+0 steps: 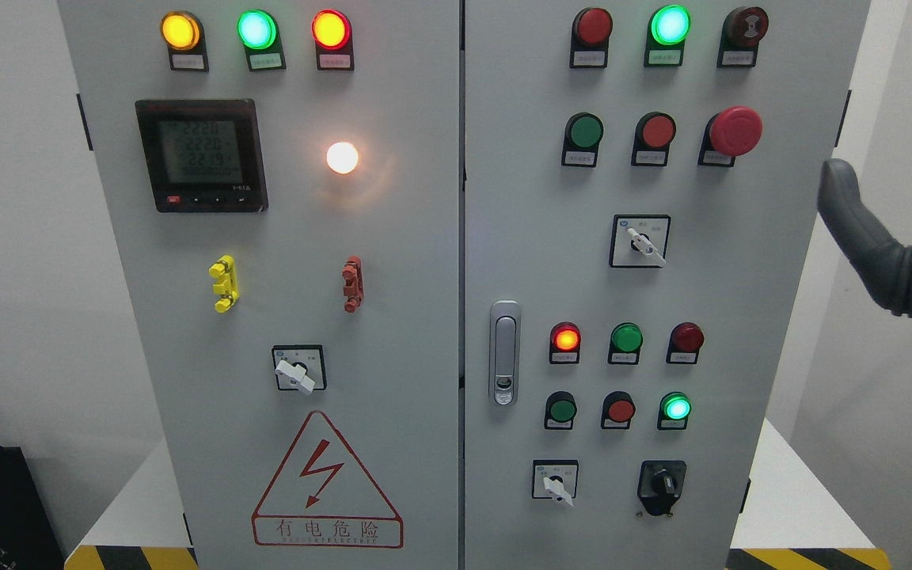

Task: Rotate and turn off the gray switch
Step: 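Raise the right hand into view beside the cabinet door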

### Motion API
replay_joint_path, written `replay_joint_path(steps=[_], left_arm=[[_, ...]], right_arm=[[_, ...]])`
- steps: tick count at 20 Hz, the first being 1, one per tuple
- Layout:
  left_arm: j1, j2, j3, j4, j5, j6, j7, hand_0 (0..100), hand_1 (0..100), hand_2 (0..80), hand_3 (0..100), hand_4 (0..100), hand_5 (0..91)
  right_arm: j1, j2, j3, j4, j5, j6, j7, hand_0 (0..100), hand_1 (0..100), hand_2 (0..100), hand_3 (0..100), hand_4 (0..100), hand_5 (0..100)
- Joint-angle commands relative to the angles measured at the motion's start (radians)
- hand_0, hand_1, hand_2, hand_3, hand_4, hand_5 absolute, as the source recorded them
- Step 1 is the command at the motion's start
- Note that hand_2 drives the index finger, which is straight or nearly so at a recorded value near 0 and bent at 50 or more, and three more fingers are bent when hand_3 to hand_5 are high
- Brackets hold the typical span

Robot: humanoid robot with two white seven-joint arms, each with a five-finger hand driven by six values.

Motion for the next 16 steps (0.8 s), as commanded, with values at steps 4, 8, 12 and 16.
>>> replay_joint_path(steps=[4, 8, 12, 16], left_arm=[[0.000, 0.000, 0.032, 0.023, -0.008, 0.001, 0.000, 12, 39, 0.0, 0, 0, 0.0], [0.000, 0.000, 0.032, 0.023, -0.008, 0.001, 0.000, 12, 39, 0.0, 0, 0, 0.0], [0.000, 0.000, 0.032, 0.023, -0.008, 0.001, 0.000, 12, 39, 0.0, 0, 0, 0.0], [0.001, 0.000, 0.032, 0.023, -0.008, 0.001, 0.000, 12, 39, 0.0, 0, 0, 0.0]], right_arm=[[-0.002, -0.003, 0.020, 0.010, 0.000, 0.000, -0.001, 44, 44, 2, 4, 0, 0], [0.004, -0.001, 0.020, 0.010, 0.000, -0.001, -0.007, 44, 44, 2, 4, 0, 0], [0.001, 0.000, 0.017, 0.015, -0.009, 0.000, -0.010, 44, 44, 4, 18, 12, 10], [0.001, 0.055, 0.017, 0.027, -0.010, 0.009, -0.036, 47, 41, 6, 29, 28, 36]])
